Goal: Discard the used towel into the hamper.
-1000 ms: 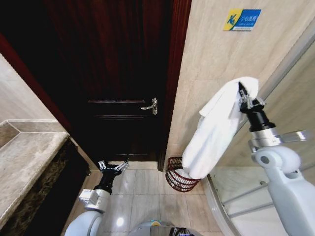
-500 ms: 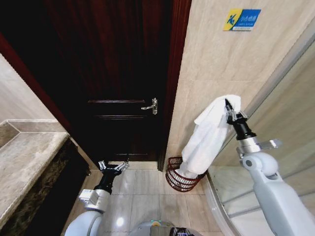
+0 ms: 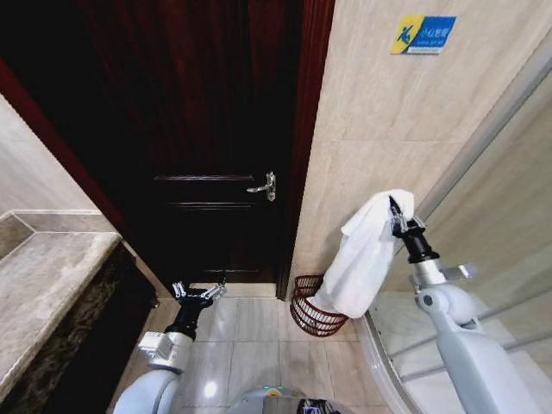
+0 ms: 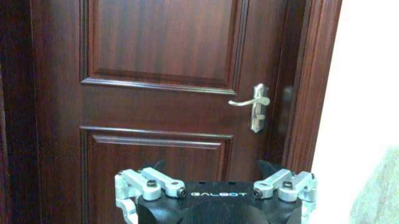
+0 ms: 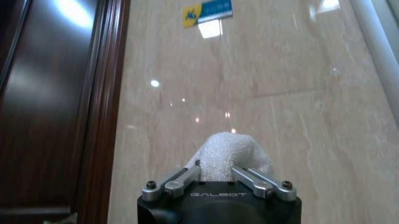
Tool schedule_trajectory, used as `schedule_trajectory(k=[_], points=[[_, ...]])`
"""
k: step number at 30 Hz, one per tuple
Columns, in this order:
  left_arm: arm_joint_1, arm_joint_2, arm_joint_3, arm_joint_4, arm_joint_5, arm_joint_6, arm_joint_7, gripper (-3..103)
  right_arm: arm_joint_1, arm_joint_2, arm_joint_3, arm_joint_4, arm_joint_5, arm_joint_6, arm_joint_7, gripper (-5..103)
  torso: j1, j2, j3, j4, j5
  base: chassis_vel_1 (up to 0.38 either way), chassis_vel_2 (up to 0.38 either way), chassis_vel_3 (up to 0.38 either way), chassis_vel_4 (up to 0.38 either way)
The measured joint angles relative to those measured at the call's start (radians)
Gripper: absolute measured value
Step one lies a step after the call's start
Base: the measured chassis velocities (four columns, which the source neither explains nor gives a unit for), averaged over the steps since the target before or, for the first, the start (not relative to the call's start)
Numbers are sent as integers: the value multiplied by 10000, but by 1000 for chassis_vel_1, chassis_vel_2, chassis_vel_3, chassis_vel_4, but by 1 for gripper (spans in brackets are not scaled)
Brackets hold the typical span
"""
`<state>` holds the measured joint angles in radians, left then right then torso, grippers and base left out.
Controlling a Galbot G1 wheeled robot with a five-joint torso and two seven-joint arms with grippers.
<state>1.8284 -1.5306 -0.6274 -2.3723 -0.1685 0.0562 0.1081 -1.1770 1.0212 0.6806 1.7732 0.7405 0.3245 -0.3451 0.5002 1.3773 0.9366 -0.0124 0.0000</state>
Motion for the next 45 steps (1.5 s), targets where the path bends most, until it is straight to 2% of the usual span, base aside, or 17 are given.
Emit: schedule_trajectory(k=[9, 15, 18, 22, 32, 45], points=[[0, 0, 0, 0, 0, 0, 0, 100, 662, 227, -562, -1411, -376, 697, -364, 5, 0, 0, 0, 2, 0, 0, 0, 0, 0], [0, 0, 0, 0, 0, 0, 0, 100, 823, 394, -759, -2082, -583, 901, -492, 5, 0, 0, 0, 0, -1, 0, 0, 0, 0], [0, 0, 0, 0, 0, 0, 0, 100, 1170, 620, -1043, -2937, -736, 1522, -462, 5, 0, 0, 0, 0, 1, 0, 0, 0, 0], [0, 0, 0, 0, 0, 0, 0, 100, 1654, 722, -1289, -3678, -786, 1823, -434, 5, 0, 0, 1, 0, 2, 0, 0, 0, 0], [0, 0, 0, 0, 0, 0, 0, 100, 2457, 861, -1697, -4368, -949, 1919, -297, 5, 0, 0, 0, 1, -1, 0, 0, 0, 0], [0, 0, 0, 0, 0, 0, 0, 100, 2185, 1384, -1776, -5772, -1242, 2513, -619, 5, 0, 0, 0, 0, 1, 0, 0, 0, 0]])
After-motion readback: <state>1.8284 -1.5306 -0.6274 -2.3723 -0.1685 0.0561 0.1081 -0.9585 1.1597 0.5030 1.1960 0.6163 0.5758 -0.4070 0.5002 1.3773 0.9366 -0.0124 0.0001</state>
